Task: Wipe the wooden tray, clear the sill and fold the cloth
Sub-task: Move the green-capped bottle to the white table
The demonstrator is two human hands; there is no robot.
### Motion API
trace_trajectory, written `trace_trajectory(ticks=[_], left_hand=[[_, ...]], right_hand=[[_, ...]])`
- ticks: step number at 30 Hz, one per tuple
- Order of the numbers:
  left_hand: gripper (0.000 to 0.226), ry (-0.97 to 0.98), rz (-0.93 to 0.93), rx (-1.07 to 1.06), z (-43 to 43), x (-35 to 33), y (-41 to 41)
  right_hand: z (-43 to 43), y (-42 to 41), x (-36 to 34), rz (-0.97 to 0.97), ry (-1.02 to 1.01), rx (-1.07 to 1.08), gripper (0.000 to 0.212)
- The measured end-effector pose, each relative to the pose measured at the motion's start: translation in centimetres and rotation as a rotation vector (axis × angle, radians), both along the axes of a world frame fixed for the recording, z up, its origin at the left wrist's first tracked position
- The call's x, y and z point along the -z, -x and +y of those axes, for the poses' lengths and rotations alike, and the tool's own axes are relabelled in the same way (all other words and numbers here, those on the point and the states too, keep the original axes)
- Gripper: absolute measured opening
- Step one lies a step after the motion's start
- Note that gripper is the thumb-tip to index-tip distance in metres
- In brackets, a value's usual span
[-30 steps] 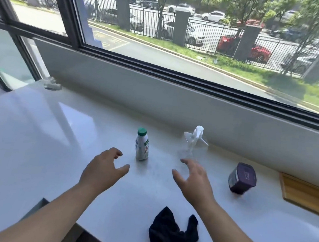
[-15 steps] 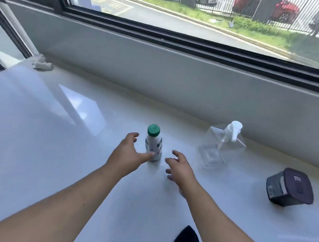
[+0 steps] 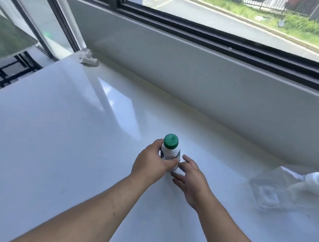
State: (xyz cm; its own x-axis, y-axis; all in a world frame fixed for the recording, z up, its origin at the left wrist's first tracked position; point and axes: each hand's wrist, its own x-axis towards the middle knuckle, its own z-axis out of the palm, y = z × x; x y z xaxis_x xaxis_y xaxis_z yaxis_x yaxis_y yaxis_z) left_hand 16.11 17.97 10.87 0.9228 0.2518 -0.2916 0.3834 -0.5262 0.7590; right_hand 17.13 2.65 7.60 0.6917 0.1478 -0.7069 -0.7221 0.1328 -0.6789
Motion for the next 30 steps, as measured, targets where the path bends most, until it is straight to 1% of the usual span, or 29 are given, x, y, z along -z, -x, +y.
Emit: trace_trajectory(ticks=[5, 9, 14, 19, 22, 24, 28, 30], left_hand=[[0.038, -0.001, -0.047, -0.191, 13.5, -2.8, 5.0], [0.037, -0.042, -0.041, -0.392, 26.4, -4.6, 12.7], [0.047, -0.086, -0.027, -0.665, 42.1, -5.0, 26.7], [0.049, -0.103, -0.008, -0.910, 53.4, -3.7, 41.5], [0.045, -0.090, 0.012, -1.013, 57.5, -2.5, 48.2], [0.041, -0.068, 0.014, -1.051, 59.2, -1.5, 51.2], [0.038, 0.000, -0.005, -1.073, 60.5, 0.9, 54.7], [0.046, 0.075, 0.012, -1.059, 60.6, 1.8, 55.7]], right_hand=[[14.1, 1.6, -2.3, -0.030, -0.035, -0.224, 0.052], [28.0, 6.5, -3.6, -0.039, -0.070, -0.439, 0.055], [46.2, 17.6, -4.0, -0.023, -0.091, -0.721, 0.060], [60.4, 30.6, -3.3, 0.018, -0.081, -0.966, 0.059], [65.8, 36.6, -2.3, 0.028, -0.067, -1.057, 0.056], [68.0, 39.3, -1.4, 0.018, -0.047, -1.084, 0.054], [69.4, 42.8, 0.6, -0.004, 0.017, -1.108, 0.048], [69.2, 43.7, 1.3, -0.012, 0.060, -1.138, 0.049]])
